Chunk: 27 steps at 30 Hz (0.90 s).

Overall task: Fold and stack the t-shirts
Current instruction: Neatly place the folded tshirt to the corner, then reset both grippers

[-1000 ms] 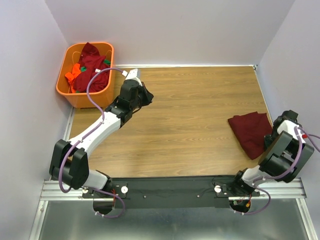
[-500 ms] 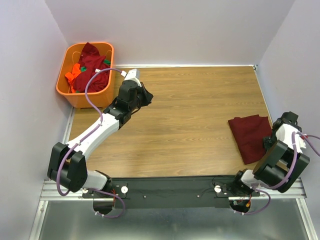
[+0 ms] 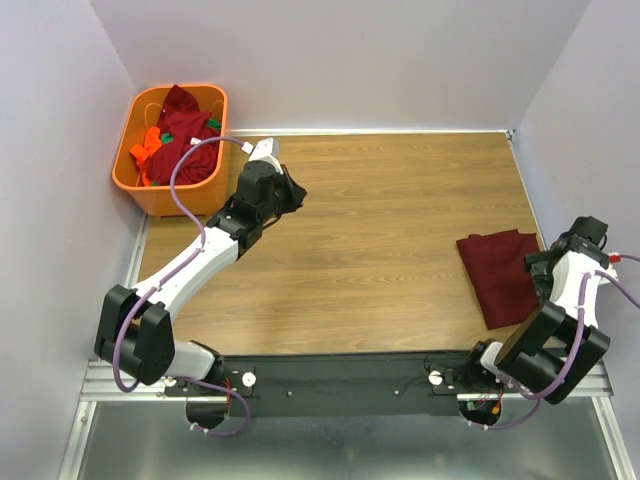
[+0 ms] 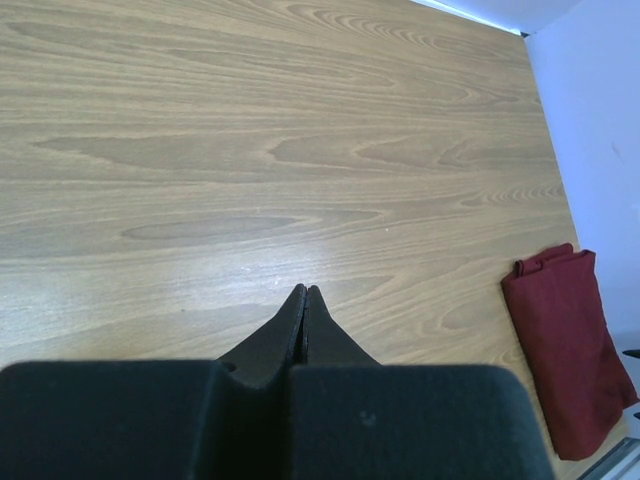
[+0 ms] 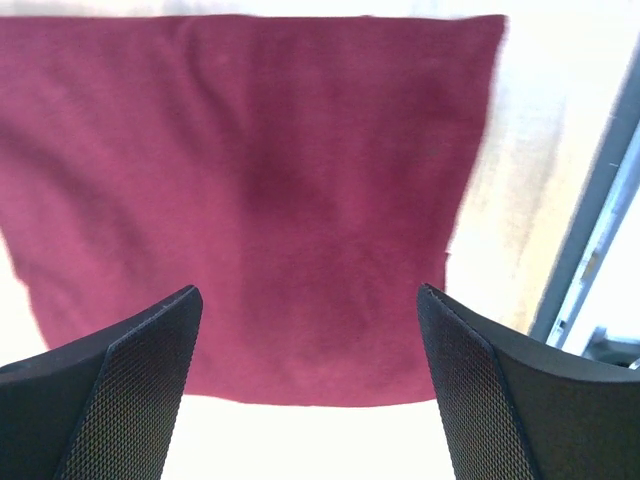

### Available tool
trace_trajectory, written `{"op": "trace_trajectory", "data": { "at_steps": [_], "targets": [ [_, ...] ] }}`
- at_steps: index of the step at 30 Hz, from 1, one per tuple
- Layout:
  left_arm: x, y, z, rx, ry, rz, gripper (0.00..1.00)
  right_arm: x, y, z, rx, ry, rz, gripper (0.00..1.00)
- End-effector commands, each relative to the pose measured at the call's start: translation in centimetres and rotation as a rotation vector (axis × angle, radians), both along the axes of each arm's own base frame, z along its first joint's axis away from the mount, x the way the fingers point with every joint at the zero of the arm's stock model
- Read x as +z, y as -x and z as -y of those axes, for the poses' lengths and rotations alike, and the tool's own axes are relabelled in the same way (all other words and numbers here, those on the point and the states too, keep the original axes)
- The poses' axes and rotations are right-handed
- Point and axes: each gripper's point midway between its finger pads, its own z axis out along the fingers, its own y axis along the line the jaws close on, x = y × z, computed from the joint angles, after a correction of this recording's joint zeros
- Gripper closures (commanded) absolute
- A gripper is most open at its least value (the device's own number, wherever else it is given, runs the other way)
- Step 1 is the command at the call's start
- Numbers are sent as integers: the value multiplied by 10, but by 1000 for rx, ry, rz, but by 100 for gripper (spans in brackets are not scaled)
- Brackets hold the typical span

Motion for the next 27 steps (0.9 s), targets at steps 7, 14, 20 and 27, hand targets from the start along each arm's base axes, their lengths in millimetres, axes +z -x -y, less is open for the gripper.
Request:
{"op": "trace_trajectory", "data": {
  "at_steps": [7, 14, 20, 27],
  "targets": [
    [6, 10, 5, -39, 33, 27, 100, 2, -45, -19, 156, -8, 116, 6],
    [2, 17, 4, -48, 46, 36, 100, 22, -106, -81, 402, 128, 138, 0],
    [-8, 24, -10, 3, 24, 53, 100, 44, -159, -195, 742, 172, 293, 0],
    [-22, 39, -22, 37, -7, 81, 100, 58, -177, -352, 1187, 133, 412, 0]
  ]
}}
